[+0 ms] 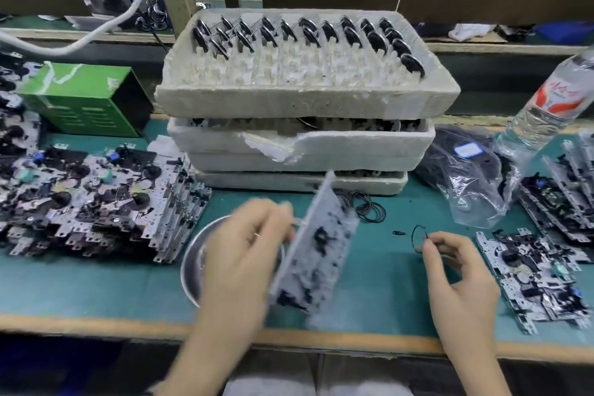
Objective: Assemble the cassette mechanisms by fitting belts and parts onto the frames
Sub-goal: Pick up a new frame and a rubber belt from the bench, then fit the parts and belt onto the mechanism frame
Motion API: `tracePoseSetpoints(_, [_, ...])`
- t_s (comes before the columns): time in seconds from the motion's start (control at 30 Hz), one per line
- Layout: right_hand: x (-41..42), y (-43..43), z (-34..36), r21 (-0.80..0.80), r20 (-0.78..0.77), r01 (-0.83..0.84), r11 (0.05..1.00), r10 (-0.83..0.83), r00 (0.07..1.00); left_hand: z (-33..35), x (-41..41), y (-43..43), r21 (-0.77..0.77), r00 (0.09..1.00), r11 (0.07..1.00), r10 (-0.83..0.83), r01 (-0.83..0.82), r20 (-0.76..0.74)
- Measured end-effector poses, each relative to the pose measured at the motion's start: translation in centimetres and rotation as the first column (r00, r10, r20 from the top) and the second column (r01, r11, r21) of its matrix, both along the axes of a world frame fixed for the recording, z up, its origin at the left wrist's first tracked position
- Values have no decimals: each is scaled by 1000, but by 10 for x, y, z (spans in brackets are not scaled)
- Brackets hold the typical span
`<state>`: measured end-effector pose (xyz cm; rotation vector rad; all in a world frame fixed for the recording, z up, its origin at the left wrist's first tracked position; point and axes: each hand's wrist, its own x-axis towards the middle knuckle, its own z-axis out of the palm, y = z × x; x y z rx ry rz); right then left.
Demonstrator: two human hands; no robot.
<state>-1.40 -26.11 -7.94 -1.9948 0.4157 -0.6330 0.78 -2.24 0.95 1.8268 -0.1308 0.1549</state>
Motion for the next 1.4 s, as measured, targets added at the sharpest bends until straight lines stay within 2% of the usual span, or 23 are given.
tracePoseSetpoints(0.03, [0, -1, 1, 67, 16, 3, 998, -4, 1000, -7, -7, -19, -130, 983, 989, -86, 65, -161])
tracePoseSetpoints(0.1, [0, -4, 2, 182, 55, 18, 983, -29, 998, -33, -4, -44, -261, 933, 963, -160, 75, -321])
tracePoseSetpoints(0.17, [-1, -6, 3, 245, 83, 37, 969, -58, 995, -45, 2, -55, -267, 906, 962, -160, 54, -392])
tracePoseSetpoints(0.23, [-1, -7, 2, 272, 97, 49, 961, -78, 992, -52, 6, -56, -268, 916, 963, -114, 8, -384])
tracePoseSetpoints(0.3, [-1, -6, 1, 255, 108, 52, 965, -82, 991, -52, 11, -47, -177, 930, 984, -69, 4, -360])
tracePoseSetpoints(0.33, [0, -6, 1, 243, 113, 49, 969, -78, 990, -51, 12, -43, -84, 939, 996, -52, 25, -341])
tracePoseSetpoints(0.43, [0, -7, -1, 227, 112, 34, 973, -61, 992, -54, 8, -37, 259, 987, 964, -23, 64, -159])
tracePoseSetpoints(0.5, [-1, -7, -2, 208, 106, 32, 978, -55, 993, -49, 2, -38, 515, 998, 855, 28, -53, 57])
tracePoseSetpoints(0.6, [-1, -7, -2, 179, 99, 29, 983, -47, 994, -50, -1, -44, 704, 958, 694, -70, -154, 279])
tracePoseSetpoints(0.63, [-2, -7, -2, 176, 101, 26, 984, -44, 994, -51, 1, -45, 734, 946, 655, -89, -180, 311])
tracePoseSetpoints(0.67, [-2, -7, -2, 176, 102, 23, 984, -41, 994, -51, 4, -46, 743, 937, 641, -102, -195, 334])
tracePoseSetpoints(0.73, [-2, -7, -1, 180, 103, 20, 983, -39, 994, -46, 10, -48, 714, 923, 677, -134, -181, 361])
tracePoseSetpoints(0.87, [-2, -5, 2, 173, 106, 21, 985, -40, 994, 11, 36, -60, 531, 895, 846, -198, -50, 400])
tracePoseSetpoints(1.0, [-3, -4, 4, 153, 115, 17, 988, -35, 993, 88, 79, -83, 507, 755, 854, -252, -121, 606])
tracePoseSetpoints(1.03, [-3, -4, 5, 159, 116, 19, 987, -38, 993, 105, 91, -91, 503, 755, 851, -230, -150, 614])
tracePoseSetpoints(1.1, [-3, -5, 5, 168, 115, 29, 985, -48, 992, 128, 118, -106, 541, 827, 824, -179, -171, 533])
tracePoseSetpoints(1.2, [-4, -5, 5, 175, 110, 41, 984, -61, 992, 138, 160, -126, 700, 958, 708, -128, -93, 257])
tracePoseSetpoints(1.3, [-4, -5, 5, 197, 102, 63, 978, -84, 991, 129, 182, -139, 775, 985, 632, -140, 11, 99])
tracePoseSetpoints(1.4, [-4, -5, 4, 192, 86, 83, 978, -101, 991, 119, 191, -145, 743, 991, 663, -130, 87, 0])
